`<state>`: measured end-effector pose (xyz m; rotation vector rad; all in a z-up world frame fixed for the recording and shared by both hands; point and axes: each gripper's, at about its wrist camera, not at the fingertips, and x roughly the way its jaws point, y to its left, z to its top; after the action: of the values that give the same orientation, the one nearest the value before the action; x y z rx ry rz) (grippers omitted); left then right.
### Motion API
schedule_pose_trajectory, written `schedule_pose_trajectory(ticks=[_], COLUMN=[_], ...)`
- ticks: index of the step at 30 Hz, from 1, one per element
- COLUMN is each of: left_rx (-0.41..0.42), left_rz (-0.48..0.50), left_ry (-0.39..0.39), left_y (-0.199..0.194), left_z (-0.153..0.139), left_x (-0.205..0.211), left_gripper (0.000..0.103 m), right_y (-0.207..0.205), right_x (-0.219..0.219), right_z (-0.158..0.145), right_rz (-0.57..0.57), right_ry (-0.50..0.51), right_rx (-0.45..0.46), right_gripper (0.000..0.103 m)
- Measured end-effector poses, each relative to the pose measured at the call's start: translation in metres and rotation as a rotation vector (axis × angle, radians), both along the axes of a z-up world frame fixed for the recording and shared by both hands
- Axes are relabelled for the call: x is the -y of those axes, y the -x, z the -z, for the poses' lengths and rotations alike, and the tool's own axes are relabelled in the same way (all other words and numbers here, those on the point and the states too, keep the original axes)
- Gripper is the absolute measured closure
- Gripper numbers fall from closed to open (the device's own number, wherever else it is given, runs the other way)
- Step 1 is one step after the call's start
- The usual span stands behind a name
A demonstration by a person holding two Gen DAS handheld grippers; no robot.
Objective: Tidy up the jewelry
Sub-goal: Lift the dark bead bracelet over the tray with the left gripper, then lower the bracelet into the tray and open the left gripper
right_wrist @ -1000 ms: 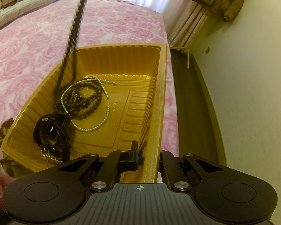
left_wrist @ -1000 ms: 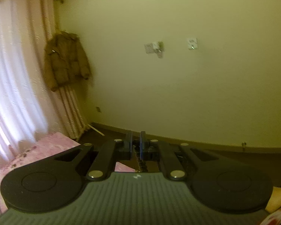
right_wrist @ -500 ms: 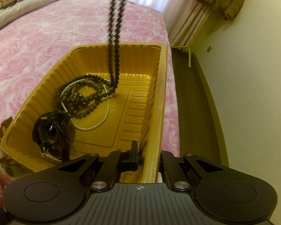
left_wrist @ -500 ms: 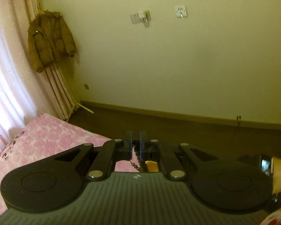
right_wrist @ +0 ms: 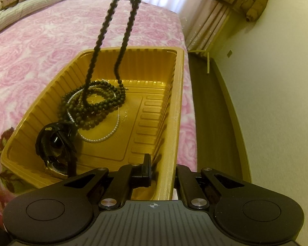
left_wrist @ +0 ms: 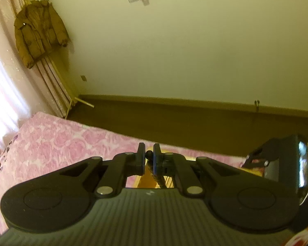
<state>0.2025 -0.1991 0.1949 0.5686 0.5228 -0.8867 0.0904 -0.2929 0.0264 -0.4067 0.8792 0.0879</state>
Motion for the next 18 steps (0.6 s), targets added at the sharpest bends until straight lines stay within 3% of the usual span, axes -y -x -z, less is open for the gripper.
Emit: schedule_pose_trajectory(ticks=[7, 18], left_rx=[-0.031, -0.1], left_rz=[0.019, 0.041], left_ry=[-0.1, -0.122], left_y=[-0.007, -0.01], left_z=[0.037, 0.075], left_x=[0.003, 0.018], left_gripper=[0.097, 0.097], right_y=[0.0, -0.001], right_x=[0.001, 0.002], right_z=[0.001, 0.001], right_rz=[0.002, 0.002], right_ry=[-0.004, -0.004], right_rx=[-0.003, -0.005], right_gripper=[0.097, 0.097])
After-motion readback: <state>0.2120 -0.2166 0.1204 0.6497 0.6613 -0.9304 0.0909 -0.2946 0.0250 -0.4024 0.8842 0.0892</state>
